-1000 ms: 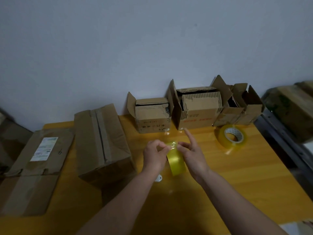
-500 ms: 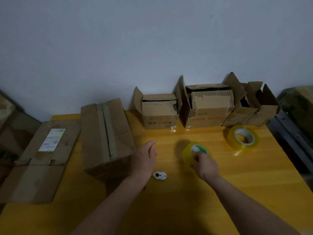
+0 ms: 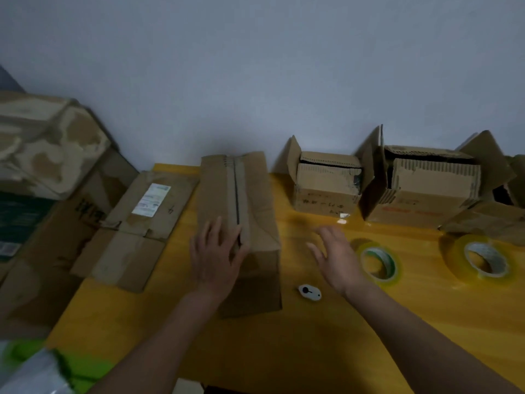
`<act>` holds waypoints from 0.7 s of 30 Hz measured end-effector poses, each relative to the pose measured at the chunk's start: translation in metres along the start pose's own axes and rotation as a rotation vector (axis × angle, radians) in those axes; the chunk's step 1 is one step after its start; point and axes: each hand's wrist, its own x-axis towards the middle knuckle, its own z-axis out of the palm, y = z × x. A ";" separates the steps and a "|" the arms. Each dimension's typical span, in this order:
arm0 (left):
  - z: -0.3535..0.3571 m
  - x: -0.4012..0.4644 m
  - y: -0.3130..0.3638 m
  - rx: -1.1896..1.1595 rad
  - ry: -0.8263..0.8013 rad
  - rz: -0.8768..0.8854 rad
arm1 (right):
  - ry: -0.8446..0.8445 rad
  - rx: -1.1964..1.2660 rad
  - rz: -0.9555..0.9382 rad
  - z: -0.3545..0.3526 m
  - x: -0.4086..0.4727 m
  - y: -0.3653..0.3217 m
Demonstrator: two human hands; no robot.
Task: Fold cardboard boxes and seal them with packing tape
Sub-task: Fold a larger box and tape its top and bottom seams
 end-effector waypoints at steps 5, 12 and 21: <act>-0.006 0.004 -0.008 0.035 -0.074 0.049 | -0.158 -0.118 -0.467 0.014 0.018 -0.072; -0.010 0.002 -0.027 0.014 -0.183 0.122 | -0.156 -0.270 -0.419 0.041 0.031 -0.087; -0.009 -0.004 -0.031 -0.019 -0.181 0.070 | -0.103 -0.301 -0.247 0.052 0.027 -0.099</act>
